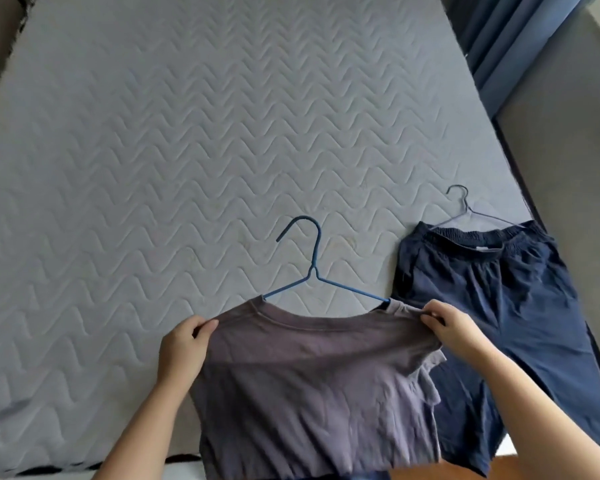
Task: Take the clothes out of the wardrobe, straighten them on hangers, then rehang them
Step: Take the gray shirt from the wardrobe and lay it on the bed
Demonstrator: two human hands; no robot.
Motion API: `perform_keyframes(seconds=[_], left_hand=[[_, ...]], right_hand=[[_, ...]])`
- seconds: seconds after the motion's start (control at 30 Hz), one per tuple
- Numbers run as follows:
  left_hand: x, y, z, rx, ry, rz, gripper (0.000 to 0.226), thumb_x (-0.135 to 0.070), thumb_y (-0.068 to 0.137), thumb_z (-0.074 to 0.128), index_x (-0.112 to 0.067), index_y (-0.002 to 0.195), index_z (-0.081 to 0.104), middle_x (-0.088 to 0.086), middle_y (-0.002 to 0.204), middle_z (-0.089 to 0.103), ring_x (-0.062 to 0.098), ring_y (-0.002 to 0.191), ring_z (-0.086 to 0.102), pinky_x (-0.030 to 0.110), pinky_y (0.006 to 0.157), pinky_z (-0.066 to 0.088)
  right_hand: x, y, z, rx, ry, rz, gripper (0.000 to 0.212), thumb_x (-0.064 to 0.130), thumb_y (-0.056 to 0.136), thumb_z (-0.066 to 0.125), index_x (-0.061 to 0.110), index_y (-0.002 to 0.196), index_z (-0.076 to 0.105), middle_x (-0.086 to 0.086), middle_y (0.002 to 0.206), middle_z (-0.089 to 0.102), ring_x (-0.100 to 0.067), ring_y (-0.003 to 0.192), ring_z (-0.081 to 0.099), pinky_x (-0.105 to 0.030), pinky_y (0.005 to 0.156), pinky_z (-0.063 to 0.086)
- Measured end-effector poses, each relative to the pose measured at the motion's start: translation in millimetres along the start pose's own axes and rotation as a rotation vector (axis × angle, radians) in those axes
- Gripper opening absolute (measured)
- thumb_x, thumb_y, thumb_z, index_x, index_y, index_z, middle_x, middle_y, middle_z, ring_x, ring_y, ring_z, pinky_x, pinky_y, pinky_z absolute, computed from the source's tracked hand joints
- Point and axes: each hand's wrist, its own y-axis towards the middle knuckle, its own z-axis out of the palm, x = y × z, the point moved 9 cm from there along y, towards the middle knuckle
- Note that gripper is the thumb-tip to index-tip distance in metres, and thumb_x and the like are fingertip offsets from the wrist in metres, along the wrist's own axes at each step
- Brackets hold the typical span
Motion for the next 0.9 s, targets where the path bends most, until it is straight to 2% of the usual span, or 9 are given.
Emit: perform_keyframes(seconds=[0.1,0.2,0.3,0.43,0.5,0.67,0.8,0.9], left_hand=[[-2.7,25.0,15.5,-0.018,0.036,-0.017,0.023,-0.019,0.086,0.061,-0.003,0.070,0.060,0.016,0.068,0.062,0.028,0.067,0.052,0.033,0.060,0.033],[-15.4,62.5,26.5,-0.039,0.042,-0.011,0.022,-0.020,0.086,0.061,-0.001,0.074,0.063,0.012,0.066,0.059,0.030,0.071,0.054,0.033,0.062,0.034],[-39.8,114.0,37.9,-0.070,0.042,0.036,0.023,-0.022,0.087,0.060,-0.001,0.076,0.063,0.008,0.067,0.057,0.027,0.071,0.052,0.033,0.063,0.034],[-78.2,186.9,67.3,-0.079,0.042,0.125,0.025,-0.023,0.088,0.057,-0.002,0.076,0.062,0.008,0.069,0.056,0.025,0.071,0.050,0.031,0.063,0.033],[-87.8,220.5,90.9,-0.066,0.038,0.138,0.023,-0.023,0.089,0.056,-0.003,0.079,0.062,0.007,0.073,0.057,0.023,0.075,0.051,0.030,0.066,0.032],[-78.9,289.0,163.1,-0.034,0.088,0.127,0.024,-0.029,0.089,0.054,-0.012,0.072,0.056,0.014,0.080,0.065,0.033,0.081,0.058,0.031,0.065,0.035],[-64.1,318.6,212.8,-0.008,0.115,0.095,0.025,-0.029,0.089,0.054,-0.007,0.080,0.061,0.016,0.087,0.067,0.027,0.076,0.053,0.031,0.064,0.034],[-60.4,326.7,230.0,-0.067,0.137,0.143,0.025,-0.025,0.090,0.055,-0.004,0.078,0.062,0.016,0.083,0.067,0.027,0.072,0.054,0.030,0.061,0.034]], right_hand=[[-13.3,34.1,6.6,0.020,0.022,0.069,0.025,0.011,0.091,0.049,0.027,0.073,0.046,-0.011,0.071,0.058,-0.024,0.066,0.049,-0.025,0.058,0.037],[-5.4,73.9,-6.0,-0.060,0.049,0.062,0.021,0.013,0.092,0.047,0.026,0.076,0.046,0.002,0.062,0.053,-0.017,0.060,0.047,-0.028,0.058,0.038],[10.0,119.9,-25.3,-0.158,0.052,0.015,0.009,0.014,0.093,0.047,0.018,0.087,0.053,-0.008,0.072,0.058,-0.028,0.070,0.053,-0.035,0.065,0.041],[9.6,182.0,-42.4,-0.276,0.110,0.018,0.011,0.014,0.092,0.047,0.019,0.085,0.054,-0.011,0.074,0.057,-0.027,0.073,0.052,-0.034,0.065,0.037],[2.8,212.0,-42.2,-0.279,0.104,0.050,0.010,0.014,0.093,0.045,0.017,0.085,0.051,-0.011,0.077,0.055,-0.027,0.075,0.051,-0.034,0.066,0.035],[-28.3,284.1,-23.9,-0.265,0.071,0.124,0.010,0.013,0.093,0.045,0.017,0.084,0.049,-0.019,0.088,0.061,-0.033,0.087,0.057,-0.035,0.070,0.038],[-57.6,326.3,5.0,-0.253,-0.012,0.174,0.015,0.015,0.092,0.045,0.011,0.098,0.059,-0.020,0.108,0.061,-0.035,0.102,0.055,-0.036,0.075,0.040],[-64.8,334.9,16.3,-0.388,-0.194,0.167,0.019,0.019,0.093,0.045,0.011,0.102,0.060,-0.015,0.103,0.058,-0.034,0.101,0.054,-0.036,0.068,0.039]])
